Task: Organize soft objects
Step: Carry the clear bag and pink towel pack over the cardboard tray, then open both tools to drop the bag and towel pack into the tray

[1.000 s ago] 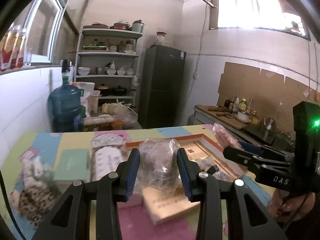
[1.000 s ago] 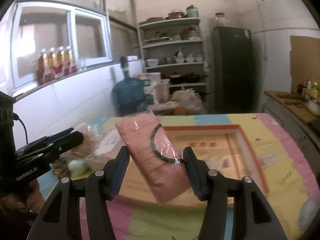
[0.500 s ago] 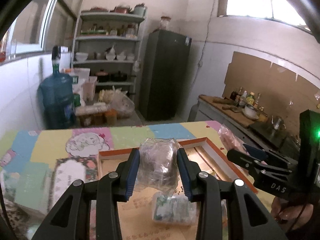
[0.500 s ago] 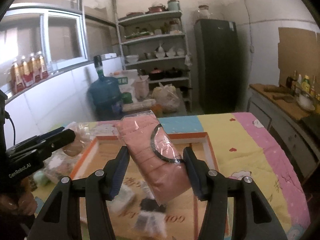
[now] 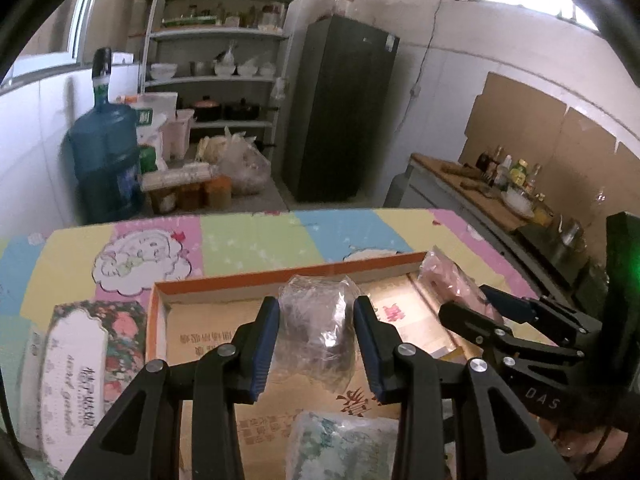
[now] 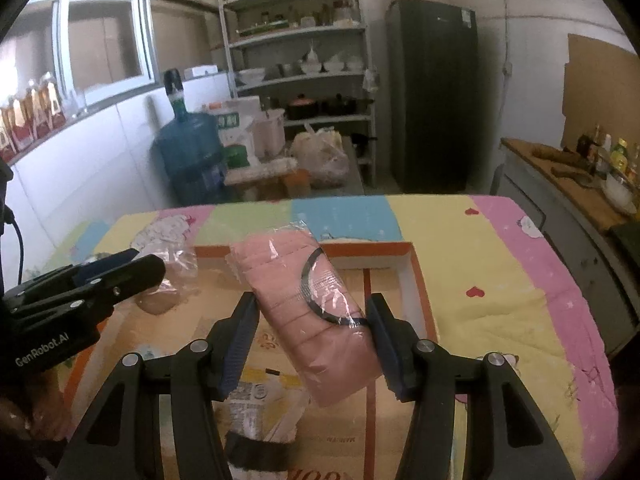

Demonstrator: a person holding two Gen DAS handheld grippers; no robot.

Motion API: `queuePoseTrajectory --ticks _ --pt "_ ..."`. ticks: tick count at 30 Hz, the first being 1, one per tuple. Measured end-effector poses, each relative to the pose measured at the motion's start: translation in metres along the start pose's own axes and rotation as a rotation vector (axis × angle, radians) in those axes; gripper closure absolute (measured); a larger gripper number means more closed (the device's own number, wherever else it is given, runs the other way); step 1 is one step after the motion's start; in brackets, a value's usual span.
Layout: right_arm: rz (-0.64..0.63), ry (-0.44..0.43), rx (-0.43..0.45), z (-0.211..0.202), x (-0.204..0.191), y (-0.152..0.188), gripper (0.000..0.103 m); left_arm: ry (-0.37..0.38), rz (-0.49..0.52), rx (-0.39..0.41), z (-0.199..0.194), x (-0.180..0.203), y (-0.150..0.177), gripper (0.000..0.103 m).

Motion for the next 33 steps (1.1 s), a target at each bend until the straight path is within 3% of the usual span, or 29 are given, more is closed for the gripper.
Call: queuePoseTrajectory --ticks 16,18,23,26,30,33 --pt "-0.021 0.038 -0.107 0.033 0.002 0.008 0.046 0.014 -0.016 -0.145 0.035 -0.003 0.01 0.062" --pt "-0.021 0.041 -0.117 0.036 0.001 0.007 0.044 0.017 -0.018 -0.14 0.035 -0.003 0.009 0.057" --pt "-0.013 0.053 -0.129 0.041 0.0 0.006 0.041 0.029 -0.028 -0.088 0.023 -0.004 0.005 0.03" --pt "-0.007 0.054 -0.121 0.039 0.001 0.007 0.032 0.033 -0.025 -0.074 0.016 -0.004 0.004 0.028" --pt "0.007 0.044 -0.106 0.033 0.001 0.008 0.031 0.044 -0.018 -0.03 -0.001 -0.003 0.0 0.027" --pt "0.014 0.042 -0.091 0.026 -0.001 0.01 0.031 0.049 -0.004 0.022 -0.019 -0.001 -0.001 0.02"
Point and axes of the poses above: each gripper's, at about its wrist camera, not at the fingertips, and z roughly the way its jaws point, x to its right, y to its underside, the point moved 9 cm from there along z, roughly the way its jaws point, and after that the axes turned 13 degrees about -x, right-handed, at the moved point
